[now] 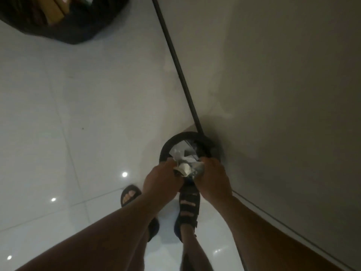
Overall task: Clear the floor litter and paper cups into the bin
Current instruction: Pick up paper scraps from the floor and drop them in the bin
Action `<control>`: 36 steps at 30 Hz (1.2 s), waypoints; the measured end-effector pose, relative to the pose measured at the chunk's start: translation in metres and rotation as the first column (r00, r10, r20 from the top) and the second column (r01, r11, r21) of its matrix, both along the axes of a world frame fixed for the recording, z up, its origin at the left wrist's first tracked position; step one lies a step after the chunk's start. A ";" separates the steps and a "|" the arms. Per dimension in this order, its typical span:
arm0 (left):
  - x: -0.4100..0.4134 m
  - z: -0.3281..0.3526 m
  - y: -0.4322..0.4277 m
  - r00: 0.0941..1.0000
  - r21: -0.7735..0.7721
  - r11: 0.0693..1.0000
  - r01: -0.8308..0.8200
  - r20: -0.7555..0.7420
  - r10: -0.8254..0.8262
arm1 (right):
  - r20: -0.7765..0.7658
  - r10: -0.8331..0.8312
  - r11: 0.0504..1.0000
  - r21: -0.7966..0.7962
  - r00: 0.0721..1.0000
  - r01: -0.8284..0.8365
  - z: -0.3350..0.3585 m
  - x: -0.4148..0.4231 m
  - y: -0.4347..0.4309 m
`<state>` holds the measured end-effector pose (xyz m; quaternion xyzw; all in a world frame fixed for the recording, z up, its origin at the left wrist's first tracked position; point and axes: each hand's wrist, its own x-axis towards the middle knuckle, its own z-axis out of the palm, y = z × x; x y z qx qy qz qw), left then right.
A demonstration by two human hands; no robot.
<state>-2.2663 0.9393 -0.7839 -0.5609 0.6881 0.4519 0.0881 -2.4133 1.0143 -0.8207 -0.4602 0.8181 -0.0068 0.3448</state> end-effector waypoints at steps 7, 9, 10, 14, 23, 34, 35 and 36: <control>-0.017 -0.076 0.004 0.991 -0.025 0.995 0.101 0.089 -0.098 | -0.100 0.023 0.999 -0.019 0.995 -0.025 -0.061 -0.022 -0.014; -0.009 -0.076 0.014 0.995 -0.028 0.997 0.072 0.068 -0.070 | -0.096 0.039 0.999 0.005 0.995 -0.039 -0.061 -0.017 -0.001; -0.004 -0.073 0.018 0.996 -0.029 0.998 0.063 0.058 -0.061 | -0.087 0.041 0.999 0.020 0.995 -0.039 -0.057 -0.015 0.006; 0.019 -0.045 0.022 0.996 -0.075 0.996 0.057 0.074 -0.051 | -0.056 0.052 0.997 0.064 0.997 -0.048 -0.028 -0.005 0.020; 0.068 0.088 -0.016 0.995 -0.163 0.983 0.085 0.065 -0.075 | -0.045 0.170 0.985 -0.006 0.984 -0.170 0.124 0.035 -0.023; 0.175 0.280 0.012 0.971 -0.254 0.965 0.073 0.239 -0.010 | -0.028 0.393 0.918 -0.053 0.919 -0.394 0.302 0.108 -0.019; 0.183 0.292 0.022 0.967 -0.263 0.963 0.063 0.255 0.006 | -0.033 0.433 0.898 -0.069 0.901 -0.434 0.314 0.117 -0.018; 0.190 0.303 0.033 0.963 -0.271 0.961 0.048 0.268 0.028 | -0.035 0.476 0.874 -0.091 0.879 -0.478 0.324 0.127 -0.016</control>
